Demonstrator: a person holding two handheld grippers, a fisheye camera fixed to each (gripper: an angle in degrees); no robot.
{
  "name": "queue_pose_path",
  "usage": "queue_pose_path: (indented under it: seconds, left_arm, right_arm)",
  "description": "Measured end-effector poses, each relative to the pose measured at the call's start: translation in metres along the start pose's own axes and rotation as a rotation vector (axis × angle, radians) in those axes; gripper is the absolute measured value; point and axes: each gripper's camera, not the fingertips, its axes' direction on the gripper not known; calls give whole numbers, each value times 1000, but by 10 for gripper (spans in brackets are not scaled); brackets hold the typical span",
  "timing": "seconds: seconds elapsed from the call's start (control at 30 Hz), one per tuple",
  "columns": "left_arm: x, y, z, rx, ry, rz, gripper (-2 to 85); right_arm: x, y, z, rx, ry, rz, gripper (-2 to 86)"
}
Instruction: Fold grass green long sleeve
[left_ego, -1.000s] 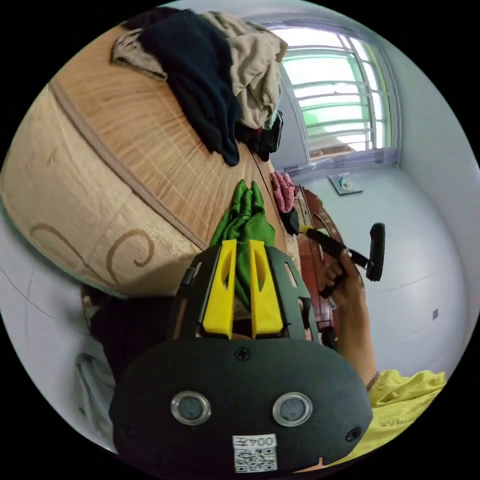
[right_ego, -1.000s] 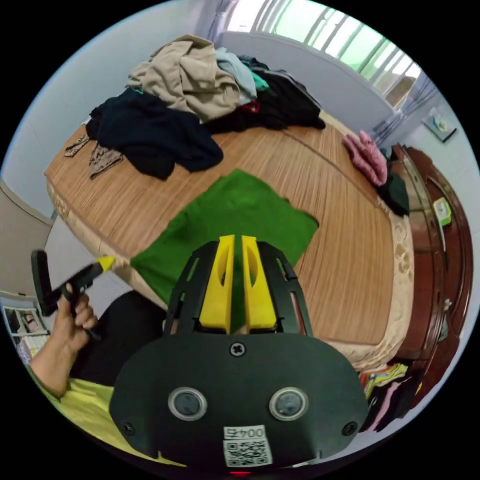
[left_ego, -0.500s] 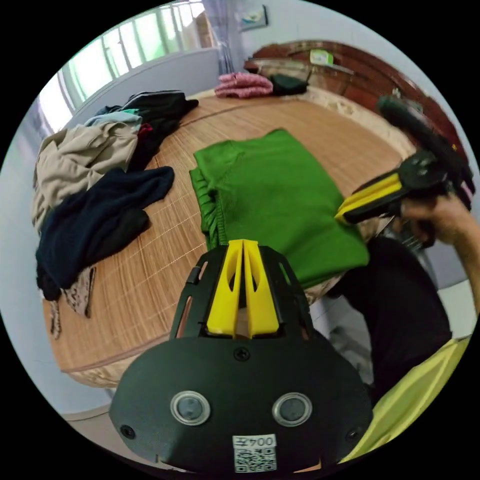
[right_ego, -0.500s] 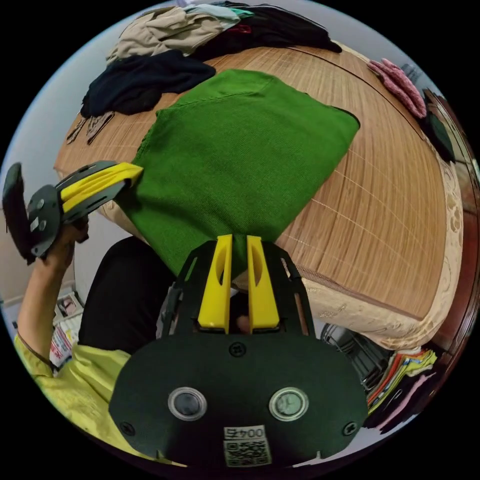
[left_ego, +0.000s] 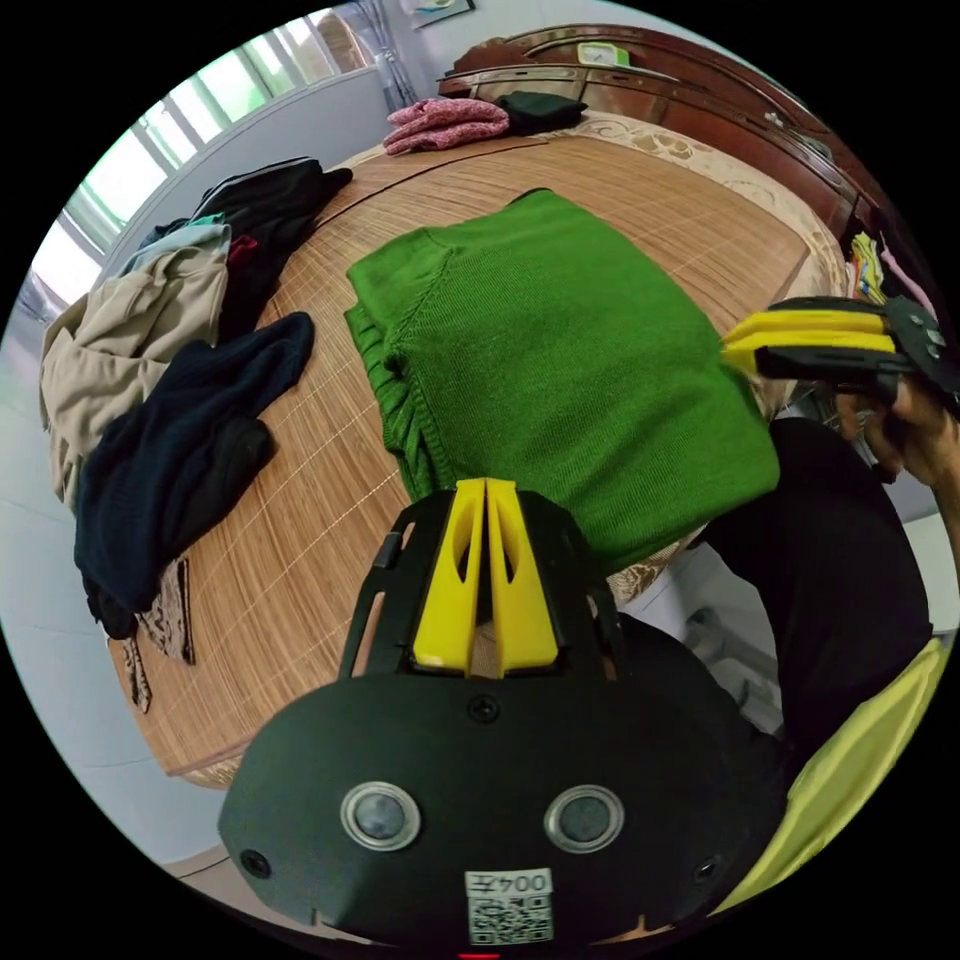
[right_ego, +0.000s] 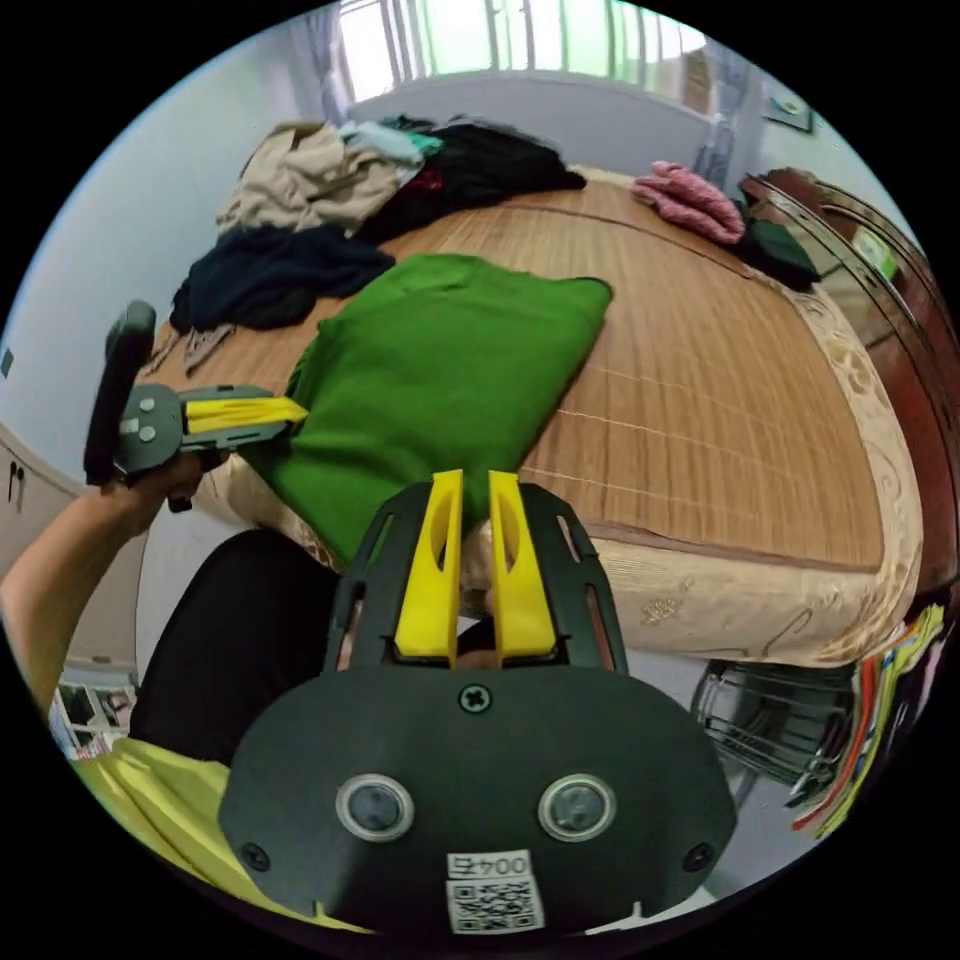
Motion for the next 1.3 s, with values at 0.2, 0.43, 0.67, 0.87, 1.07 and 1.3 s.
queue_pose_path:
  seconds: [0.2, 0.43, 0.67, 0.87, 1.07, 1.3]
  left_arm:
    - [-8, -18, -31, 11, 0, -66, 1]
    - [-33, -27, -60, 10, 55, -112, 1]
    - [-52, -45, -78, 2, 90, -203, 1]
    - [-70, -40, -88, 16, 84, -232, 2]
    - [-87, -22, -98, 59, 112, -293, 2]
    - [-87, -20, -111, 19, 18, -234, 2]
  right_arm:
    - [58, 21, -2, 14, -256, 229, 135]
    - [49, 20, 26, -103, -112, 143, 77]
    - [66, -8, 40, -116, -72, 83, 65]
    - [75, 69, -32, 184, -109, -96, 89]
    - [65, 187, -35, 277, 71, -199, 108]
    - [46, 214, -10, 179, 101, -285, 98]
